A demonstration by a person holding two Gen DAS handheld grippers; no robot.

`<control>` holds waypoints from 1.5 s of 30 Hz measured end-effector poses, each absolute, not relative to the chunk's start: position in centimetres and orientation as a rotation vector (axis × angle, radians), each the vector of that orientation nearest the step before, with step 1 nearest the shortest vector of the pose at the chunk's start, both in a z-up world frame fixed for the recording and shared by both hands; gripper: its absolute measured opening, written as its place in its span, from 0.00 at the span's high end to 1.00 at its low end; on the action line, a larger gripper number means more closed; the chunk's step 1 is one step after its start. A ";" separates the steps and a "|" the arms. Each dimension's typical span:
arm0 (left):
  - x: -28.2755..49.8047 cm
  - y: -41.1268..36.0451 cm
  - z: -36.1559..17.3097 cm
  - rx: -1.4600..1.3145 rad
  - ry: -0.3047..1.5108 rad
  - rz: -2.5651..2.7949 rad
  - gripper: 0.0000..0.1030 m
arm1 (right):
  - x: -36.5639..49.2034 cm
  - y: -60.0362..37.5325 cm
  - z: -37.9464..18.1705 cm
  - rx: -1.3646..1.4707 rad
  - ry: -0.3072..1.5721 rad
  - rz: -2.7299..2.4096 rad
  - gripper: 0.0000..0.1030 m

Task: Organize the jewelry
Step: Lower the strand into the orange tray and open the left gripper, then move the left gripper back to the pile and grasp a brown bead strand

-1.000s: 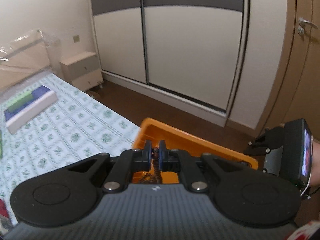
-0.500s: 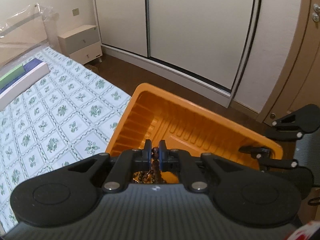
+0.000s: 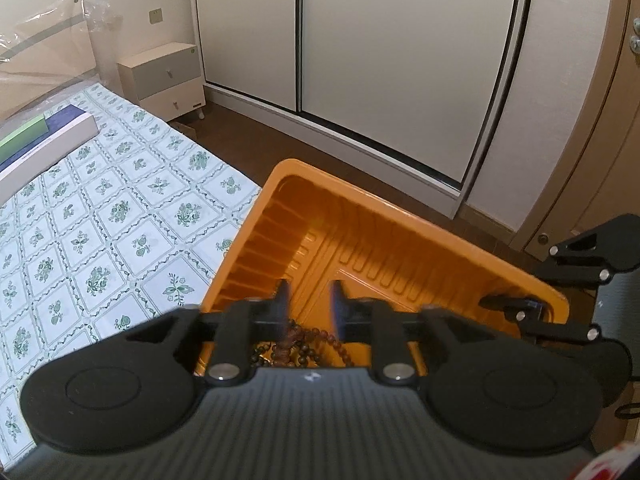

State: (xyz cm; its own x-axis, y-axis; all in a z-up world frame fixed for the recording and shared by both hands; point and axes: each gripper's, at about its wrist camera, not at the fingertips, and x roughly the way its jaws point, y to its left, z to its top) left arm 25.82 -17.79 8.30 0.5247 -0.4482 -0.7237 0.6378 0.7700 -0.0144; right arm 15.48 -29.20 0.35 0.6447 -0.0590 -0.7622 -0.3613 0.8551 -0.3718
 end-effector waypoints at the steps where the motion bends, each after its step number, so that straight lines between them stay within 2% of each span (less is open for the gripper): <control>1: 25.8 -17.6 8.4 0.272 0.776 -0.658 0.77 | 15.5 -29.2 0.3 -0.532 0.863 0.182 0.97; 7: 25.3 -15.6 8.7 0.275 0.768 -0.616 0.76 | 15.5 -29.3 0.4 -0.531 0.860 0.180 0.97; 15: 24.0 -8.8 8.2 0.228 0.774 -0.519 0.65 | 15.6 -29.3 0.4 -0.530 0.859 0.181 0.97; 25: 20.9 2.6 6.3 0.155 0.786 -0.320 0.58 | 15.4 -29.3 0.4 -0.530 0.858 0.179 0.97; 32: 18.0 6.7 4.4 0.130 0.779 -0.240 0.49 | 15.3 -29.4 0.4 -0.530 0.859 0.178 0.97; 41: 14.4 8.1 0.2 0.133 0.793 -0.219 0.49 | 15.4 -29.4 0.3 -0.528 0.859 0.176 0.97; 45: 13.3 6.8 -2.1 0.178 0.831 -0.288 0.60 | 15.4 -29.4 0.3 -0.527 0.861 0.176 0.97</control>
State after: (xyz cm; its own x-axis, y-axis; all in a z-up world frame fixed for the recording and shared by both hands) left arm 13.31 6.84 -2.05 0.6387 -0.1818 -0.7476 0.3201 0.9464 0.0433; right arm 15.37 -29.43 0.31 0.6466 -0.0607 -0.7604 -0.3547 0.8586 -0.3702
